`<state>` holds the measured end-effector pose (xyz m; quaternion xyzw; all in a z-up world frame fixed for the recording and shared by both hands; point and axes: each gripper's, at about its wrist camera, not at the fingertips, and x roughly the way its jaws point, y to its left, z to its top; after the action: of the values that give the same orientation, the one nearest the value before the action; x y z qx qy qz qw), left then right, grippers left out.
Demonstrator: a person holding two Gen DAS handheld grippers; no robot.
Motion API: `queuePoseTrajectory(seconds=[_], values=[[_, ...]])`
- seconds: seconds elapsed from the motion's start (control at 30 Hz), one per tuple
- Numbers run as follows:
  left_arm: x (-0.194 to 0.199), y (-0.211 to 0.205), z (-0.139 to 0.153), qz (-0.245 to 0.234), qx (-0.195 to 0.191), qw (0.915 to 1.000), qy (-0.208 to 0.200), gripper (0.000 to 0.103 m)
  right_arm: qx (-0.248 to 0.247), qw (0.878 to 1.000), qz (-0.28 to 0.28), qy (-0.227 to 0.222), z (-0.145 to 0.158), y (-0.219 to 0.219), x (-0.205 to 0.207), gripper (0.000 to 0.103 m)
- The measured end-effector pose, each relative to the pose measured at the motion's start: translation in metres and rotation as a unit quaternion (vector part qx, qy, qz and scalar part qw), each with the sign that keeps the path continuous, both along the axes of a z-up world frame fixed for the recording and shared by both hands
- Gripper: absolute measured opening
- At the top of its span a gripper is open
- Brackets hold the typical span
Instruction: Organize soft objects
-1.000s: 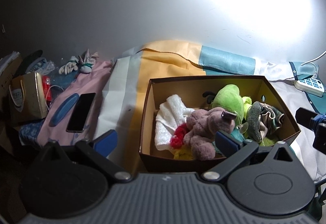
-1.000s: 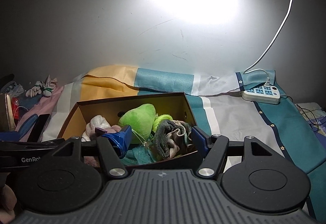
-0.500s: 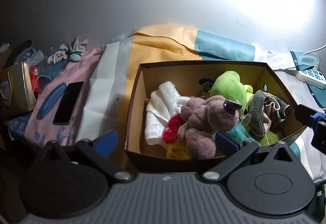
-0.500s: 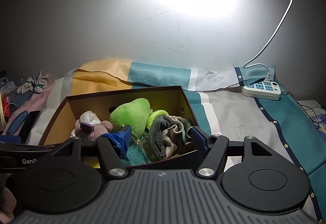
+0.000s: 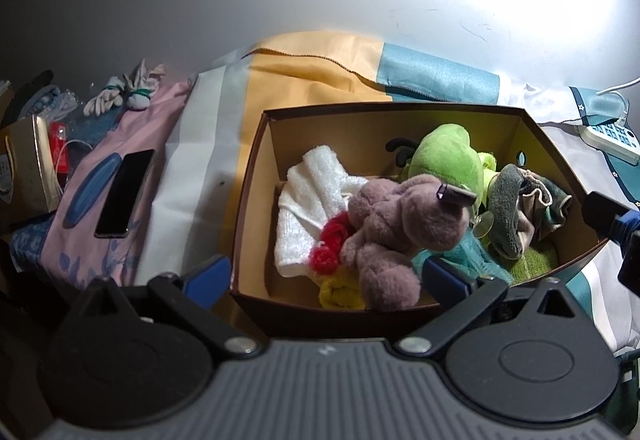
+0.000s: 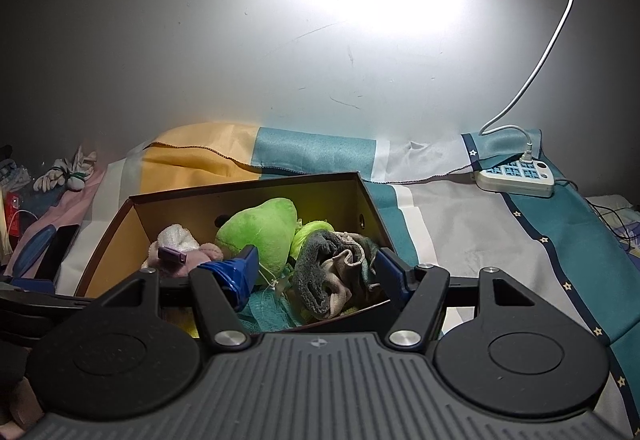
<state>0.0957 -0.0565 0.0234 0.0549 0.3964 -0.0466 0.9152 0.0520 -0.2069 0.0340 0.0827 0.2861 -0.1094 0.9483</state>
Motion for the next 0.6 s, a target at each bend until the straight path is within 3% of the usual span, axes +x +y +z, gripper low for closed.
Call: queuePoseTrajectory(seconds=[0.6], values=[[-0.0081, -0.0036, 0.0002, 0.001, 0.005, 1.0, -0.001, 0.102, 0.003, 1.0, 0.003, -0.001, -0.0027, -0.001, 0.0011, 0.05]])
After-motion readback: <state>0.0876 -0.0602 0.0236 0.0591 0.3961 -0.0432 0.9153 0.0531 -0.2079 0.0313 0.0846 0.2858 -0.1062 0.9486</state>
